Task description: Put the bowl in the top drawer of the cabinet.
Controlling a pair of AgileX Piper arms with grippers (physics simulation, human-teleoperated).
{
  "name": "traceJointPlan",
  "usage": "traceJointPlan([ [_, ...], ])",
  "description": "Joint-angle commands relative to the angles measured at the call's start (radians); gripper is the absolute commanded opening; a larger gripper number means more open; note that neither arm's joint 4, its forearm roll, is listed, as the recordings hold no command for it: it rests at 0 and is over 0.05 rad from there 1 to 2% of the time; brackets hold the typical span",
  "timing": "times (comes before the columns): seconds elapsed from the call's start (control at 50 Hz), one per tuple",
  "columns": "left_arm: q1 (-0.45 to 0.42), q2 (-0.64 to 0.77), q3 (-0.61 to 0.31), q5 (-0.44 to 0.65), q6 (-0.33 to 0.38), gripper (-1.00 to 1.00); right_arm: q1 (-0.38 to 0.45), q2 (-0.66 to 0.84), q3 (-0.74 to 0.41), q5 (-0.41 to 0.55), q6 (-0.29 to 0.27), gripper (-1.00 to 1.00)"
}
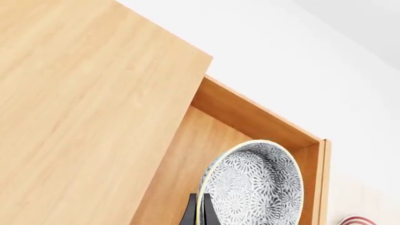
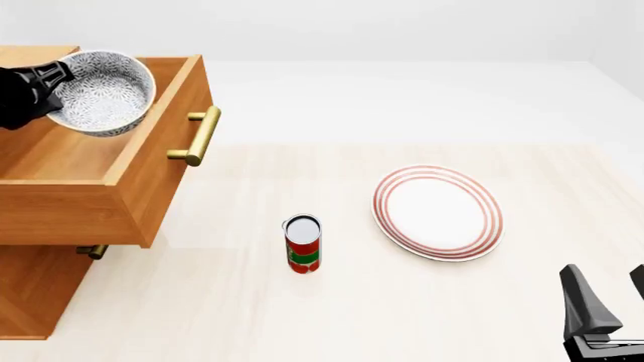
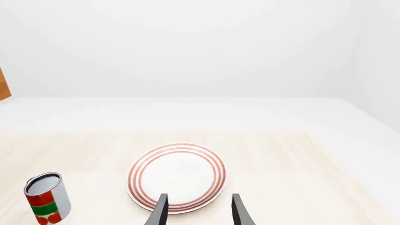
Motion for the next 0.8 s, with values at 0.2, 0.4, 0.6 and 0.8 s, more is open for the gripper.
traceJointPlan([
  [0.2,0.0,0.009,0.0,-0.008,0.008,-1.0,0.0,0.0,0.0,0.0,0.0,1.0],
  [0.4,-0.001,0.015,0.009,-0.018,0.009,-1.0,0.0,0.0,0.0,0.0,0.0,1.0],
  [0.6,0.001,0.021,0.017,-0.024,0.012,-1.0,0.0,0.0,0.0,0.0,0.0,1.0],
  [0.8,0.003,0.023,0.018,-0.026,0.018,-1.0,0.0,0.0,0.0,0.0,0.0,1.0],
])
